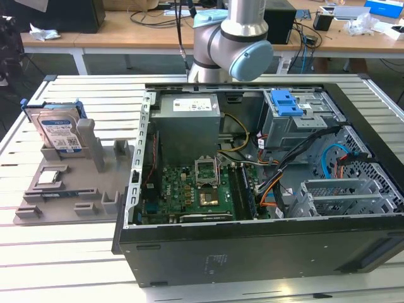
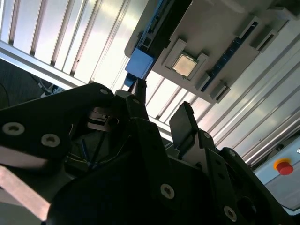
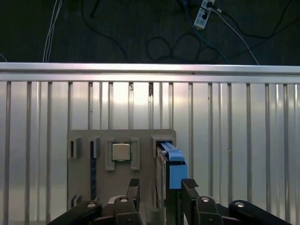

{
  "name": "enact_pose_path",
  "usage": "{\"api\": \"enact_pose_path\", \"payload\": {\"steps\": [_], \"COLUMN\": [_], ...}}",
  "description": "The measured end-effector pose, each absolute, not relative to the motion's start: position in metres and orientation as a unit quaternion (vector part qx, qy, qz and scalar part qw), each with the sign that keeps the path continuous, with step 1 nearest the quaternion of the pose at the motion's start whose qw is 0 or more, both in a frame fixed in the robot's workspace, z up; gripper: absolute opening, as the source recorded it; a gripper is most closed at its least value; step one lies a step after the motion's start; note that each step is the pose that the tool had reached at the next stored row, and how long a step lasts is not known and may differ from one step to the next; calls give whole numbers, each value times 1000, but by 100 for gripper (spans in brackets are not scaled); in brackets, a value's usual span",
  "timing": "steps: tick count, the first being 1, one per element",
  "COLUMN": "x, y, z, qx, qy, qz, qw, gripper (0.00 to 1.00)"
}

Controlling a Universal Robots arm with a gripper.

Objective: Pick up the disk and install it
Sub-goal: 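Pick up the disk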

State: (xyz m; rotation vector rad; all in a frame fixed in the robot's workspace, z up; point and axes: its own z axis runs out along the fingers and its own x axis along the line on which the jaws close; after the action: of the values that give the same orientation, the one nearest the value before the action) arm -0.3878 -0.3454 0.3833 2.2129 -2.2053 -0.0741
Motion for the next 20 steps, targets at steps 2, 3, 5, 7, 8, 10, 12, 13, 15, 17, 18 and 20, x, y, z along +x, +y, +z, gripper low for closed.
{"api": "enact_pose_path", "payload": {"steps": [2,3,5,7,8,10,12,13,15,17,18,20], "x": [-386,-385,-382,-380,-380,-377,-374,-373,-371,-371,-372,-372], "y": [-345,-344,-342,-339,-337,-333,-328,-327,-323,-320,-318,-318], "z": [380,378,370,363,361,356,350,348,342,338,333,327], "qx": [708,708,708,708,708,708,708,708,708,708,709,710], "qy": [-706,-706,-706,-706,-706,-706,-706,-706,-706,-705,-704,-703], "qz": [-24,-24,-25,-25,-25,-26,-25,-25,-23,-23,-23,-22], "qw": [8,9,9,10,10,10,11,12,13,14,14,14], "gripper": [48,48,48,48,48,48,48,48,48,48,48,48]}}
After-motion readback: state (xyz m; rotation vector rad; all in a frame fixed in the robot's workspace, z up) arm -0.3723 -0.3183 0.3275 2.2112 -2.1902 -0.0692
